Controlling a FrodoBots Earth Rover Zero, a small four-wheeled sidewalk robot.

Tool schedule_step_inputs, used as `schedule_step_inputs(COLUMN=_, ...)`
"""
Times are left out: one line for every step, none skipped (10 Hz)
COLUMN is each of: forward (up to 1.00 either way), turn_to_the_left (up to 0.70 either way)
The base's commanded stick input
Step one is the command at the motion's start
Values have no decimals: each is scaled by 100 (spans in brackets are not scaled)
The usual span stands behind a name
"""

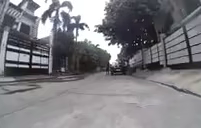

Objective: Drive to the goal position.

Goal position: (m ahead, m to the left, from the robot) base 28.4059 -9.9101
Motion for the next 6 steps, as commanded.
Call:
schedule_step_inputs(forward=50, turn_to_the_left=0)
schedule_step_inputs(forward=50, turn_to_the_left=0)
schedule_step_inputs(forward=50, turn_to_the_left=0)
schedule_step_inputs(forward=50, turn_to_the_left=0)
schedule_step_inputs(forward=50, turn_to_the_left=0)
schedule_step_inputs(forward=50, turn_to_the_left=0)
